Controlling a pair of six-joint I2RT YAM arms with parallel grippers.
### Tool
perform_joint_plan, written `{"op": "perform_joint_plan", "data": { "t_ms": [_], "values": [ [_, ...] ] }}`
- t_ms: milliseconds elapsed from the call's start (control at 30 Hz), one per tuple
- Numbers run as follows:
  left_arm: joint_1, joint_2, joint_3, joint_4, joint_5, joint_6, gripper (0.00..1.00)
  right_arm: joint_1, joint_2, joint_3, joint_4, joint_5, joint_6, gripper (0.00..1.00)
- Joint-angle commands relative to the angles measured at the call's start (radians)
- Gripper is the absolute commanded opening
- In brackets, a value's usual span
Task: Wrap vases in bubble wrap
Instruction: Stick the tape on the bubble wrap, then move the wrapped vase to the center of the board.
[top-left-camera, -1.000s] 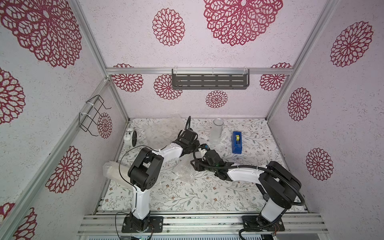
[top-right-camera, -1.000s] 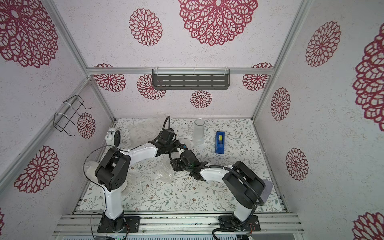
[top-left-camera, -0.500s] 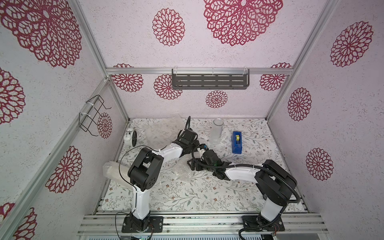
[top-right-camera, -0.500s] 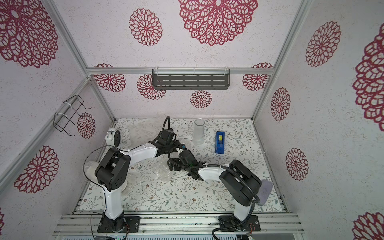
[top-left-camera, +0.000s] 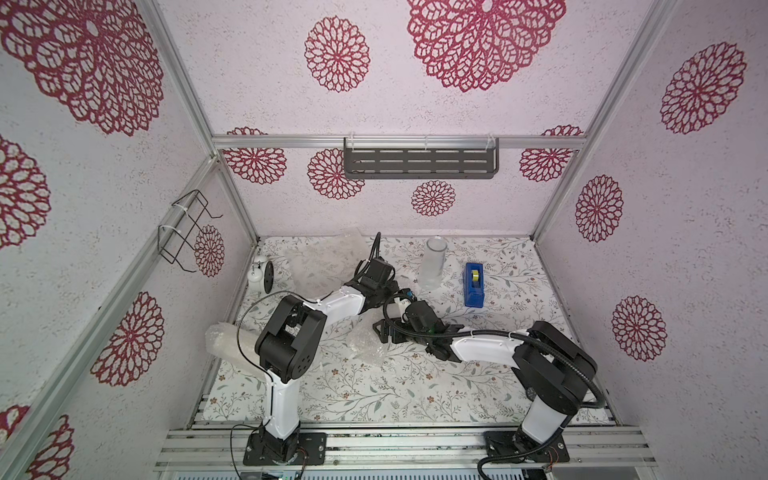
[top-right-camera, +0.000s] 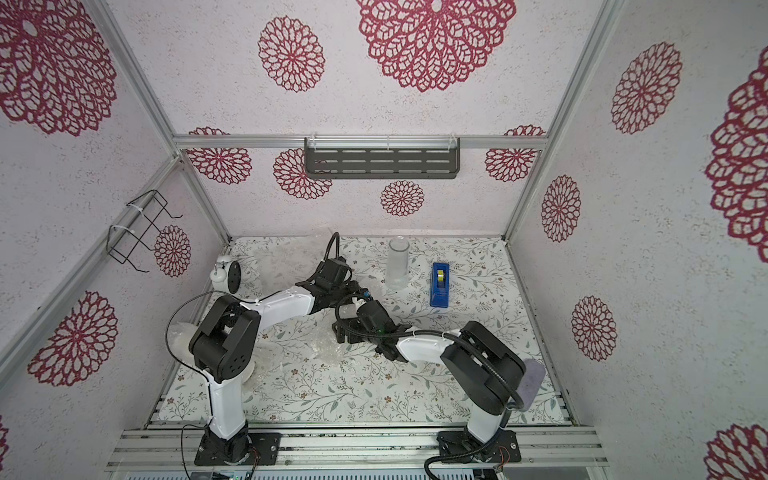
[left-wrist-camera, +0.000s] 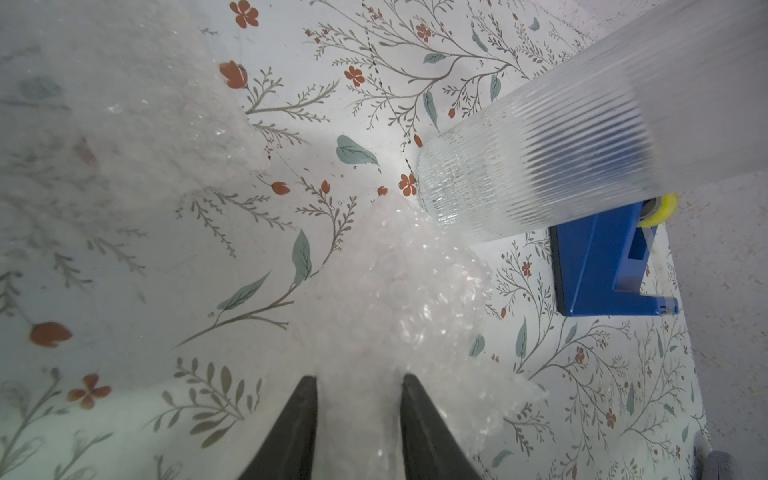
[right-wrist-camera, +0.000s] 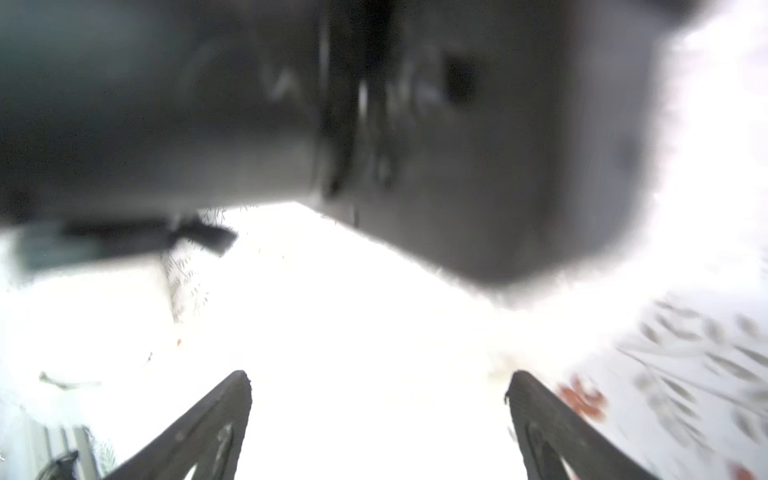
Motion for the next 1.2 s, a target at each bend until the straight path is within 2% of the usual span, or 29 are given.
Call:
{"op": "perform_joint_plan", "data": {
  "t_ms": [0,167,233,300,400,633,833,1033,1167],
  "values": [
    [-0.02,0.002,0.006,-0.259,0.036,0.031,0.38,-0.011,-0.175,-0.052,-0.048,0.056,-0.08,0.99],
    [-0.005,-0.078,0.04,-0.316,0.0,0.075,0.56,-0.053,-0.401,-0.195,-0.11,0.156,-0.161,0.99],
    [-0.003,-0.109,0.039,-0.345,-0.034,0.1,0.67,-0.092,-0.455,-0.23,-0.156,0.178,-0.173,0.99],
    [-0.003,-0.152,0.02,-0.355,-0.059,0.121,0.83,-0.14,-0.501,-0.276,-0.167,0.174,-0.172,0.99],
    [-0.009,-0.228,-0.027,-0.35,-0.067,0.169,0.98,-0.185,-0.554,-0.339,-0.141,0.158,-0.163,0.99],
    [-0.027,-0.281,-0.113,-0.38,-0.014,0.274,0.98,-0.207,-0.563,-0.366,-0.107,0.154,-0.165,0.99],
    [-0.049,-0.208,-0.102,-0.421,0.031,0.325,0.98,-0.21,-0.541,-0.359,-0.092,0.152,-0.171,0.99],
    [-0.055,-0.126,-0.052,-0.424,-0.041,0.275,0.99,-0.21,-0.552,-0.348,-0.115,0.175,-0.174,0.99],
    [-0.055,-0.062,0.006,-0.46,-0.092,0.216,0.9,-0.212,-0.583,-0.355,-0.133,0.2,-0.181,0.99]
  ]
}}
